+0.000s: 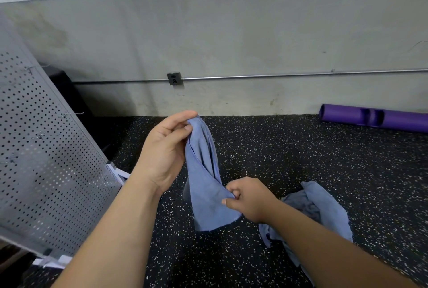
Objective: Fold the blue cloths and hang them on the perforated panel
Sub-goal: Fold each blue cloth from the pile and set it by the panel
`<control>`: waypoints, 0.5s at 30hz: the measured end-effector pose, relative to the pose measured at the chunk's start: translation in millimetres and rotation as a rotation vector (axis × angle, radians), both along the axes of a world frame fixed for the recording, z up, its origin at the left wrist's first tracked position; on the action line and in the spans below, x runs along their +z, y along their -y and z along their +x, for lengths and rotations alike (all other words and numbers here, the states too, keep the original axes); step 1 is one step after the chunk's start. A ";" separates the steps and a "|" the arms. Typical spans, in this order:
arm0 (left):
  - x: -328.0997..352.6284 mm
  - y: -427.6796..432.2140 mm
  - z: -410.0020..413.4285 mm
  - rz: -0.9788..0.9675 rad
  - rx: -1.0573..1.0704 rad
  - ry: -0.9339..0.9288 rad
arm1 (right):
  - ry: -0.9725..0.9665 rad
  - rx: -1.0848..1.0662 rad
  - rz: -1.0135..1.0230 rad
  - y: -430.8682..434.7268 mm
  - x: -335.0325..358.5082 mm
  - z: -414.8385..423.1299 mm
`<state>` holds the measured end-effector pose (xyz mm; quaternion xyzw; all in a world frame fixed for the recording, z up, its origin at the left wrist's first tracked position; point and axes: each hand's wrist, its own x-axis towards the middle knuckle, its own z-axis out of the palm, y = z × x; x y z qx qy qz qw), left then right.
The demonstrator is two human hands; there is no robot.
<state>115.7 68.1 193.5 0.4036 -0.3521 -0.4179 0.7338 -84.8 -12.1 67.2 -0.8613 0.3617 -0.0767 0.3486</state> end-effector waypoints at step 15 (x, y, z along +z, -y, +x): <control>-26.7 -3.1 44.9 0.161 0.334 0.244 | 0.057 -0.282 -0.203 45.9 48.8 -52.4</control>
